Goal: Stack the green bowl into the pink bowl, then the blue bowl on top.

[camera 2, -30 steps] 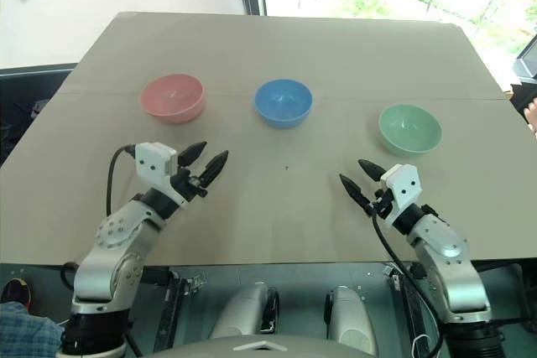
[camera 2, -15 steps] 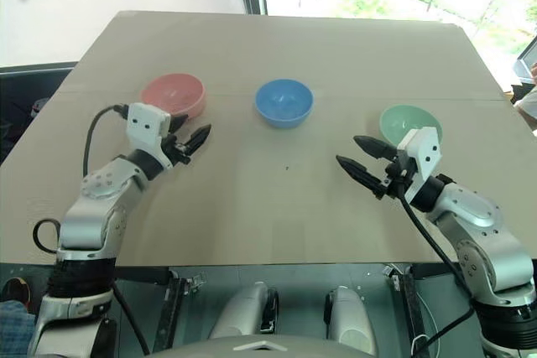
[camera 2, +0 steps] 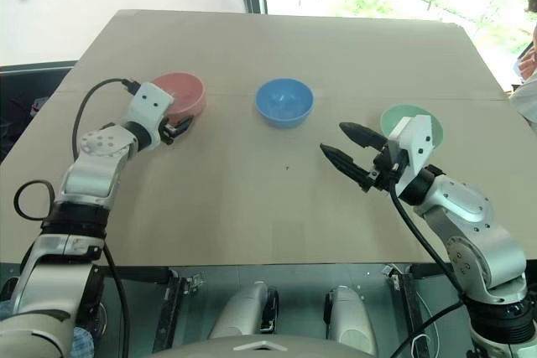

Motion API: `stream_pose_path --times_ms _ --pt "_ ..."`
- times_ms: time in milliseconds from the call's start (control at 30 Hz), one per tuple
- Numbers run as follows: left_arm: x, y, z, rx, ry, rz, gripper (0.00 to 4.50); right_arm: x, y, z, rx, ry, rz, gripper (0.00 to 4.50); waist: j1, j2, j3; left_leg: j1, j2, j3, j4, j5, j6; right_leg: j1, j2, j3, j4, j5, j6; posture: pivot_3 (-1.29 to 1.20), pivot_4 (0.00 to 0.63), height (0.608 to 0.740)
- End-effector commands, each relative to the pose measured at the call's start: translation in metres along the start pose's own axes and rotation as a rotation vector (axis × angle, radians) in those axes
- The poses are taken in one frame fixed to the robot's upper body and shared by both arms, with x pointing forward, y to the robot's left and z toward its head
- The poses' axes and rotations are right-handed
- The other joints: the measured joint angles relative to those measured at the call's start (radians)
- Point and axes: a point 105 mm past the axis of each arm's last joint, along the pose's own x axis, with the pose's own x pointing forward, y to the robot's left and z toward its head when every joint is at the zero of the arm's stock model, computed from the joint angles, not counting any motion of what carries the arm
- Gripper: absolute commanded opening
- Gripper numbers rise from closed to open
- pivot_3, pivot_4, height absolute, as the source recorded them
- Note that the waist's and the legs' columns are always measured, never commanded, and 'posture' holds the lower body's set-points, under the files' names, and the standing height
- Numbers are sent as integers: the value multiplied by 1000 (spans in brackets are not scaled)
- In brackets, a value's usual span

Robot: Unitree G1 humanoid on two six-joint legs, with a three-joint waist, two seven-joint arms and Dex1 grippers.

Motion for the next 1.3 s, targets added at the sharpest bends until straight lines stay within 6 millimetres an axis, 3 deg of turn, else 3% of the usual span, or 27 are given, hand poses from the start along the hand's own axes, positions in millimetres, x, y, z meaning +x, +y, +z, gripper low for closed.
stream_pose_path --times_ms 33,167,367,400,533,633,767,1000,1133,1300 --pt "6 8 14 63 -39 -22 2856 2 3 15 -51 -48 3 2664 -1 0 0 0 0 0 0 0 0 0 0 0 0 0 0 0 150 740" --pt "14 4 10 99 -17 -83 2856 2 3 14 -56 -48 -3 2664 -3 0 0 0 0 0 0 0 0 0 0 0 1 0 0 0 150 740" --pt "21 4 7 138 33 -158 261 1 1 12 -68 -42 -18 2690 -2 -1 0 -1 0 0 0 0 0 0 0 0 1 0 0 0 150 740" --pt "22 4 7 141 35 -161 93 1 1 12 -69 -42 -21 2690 -2 -1 0 -1 0 0 0 0 0 0 0 0 1 0 0 0 150 740" --pt "25 -1 14 156 9 -199 93 -1 0 11 -73 -38 -32 2690 -2 -1 0 -1 0 0 0 0 0 -1 0 0 1 0 0 0 150 740" --pt "27 -12 34 157 -66 -271 93 -1 -2 10 -73 -36 -37 2690 -1 -1 0 -2 0 0 0 0 0 -1 0 -1 1 0 0 0 150 740" --pt "19 -46 76 296 -229 -428 93 0 -2 7 -68 -30 -30 2690 0 -1 1 -3 0 -1 1 0 0 -1 0 -1 1 0 0 0 150 740" --pt "-27 -121 104 516 -361 -766 93 4 -1 7 -80 -36 -10 2690 -9 0 1 -2 2 1 0 0 1 -1 1 0 1 0 0 0 150 740" --pt "-55 -150 101 574 -362 -934 93 6 -1 7 -86 -38 -2 2690 -6 0 1 -1 4 1 1 0 0 -1 1 1 1 0 0 0 150 740" --pt "-80 -169 83 660 -315 -1088 93 7 -2 7 -91 -38 1 2690 -3 0 1 -1 4 1 4 0 1 -1 1 2 1 0 0 0 150 740"
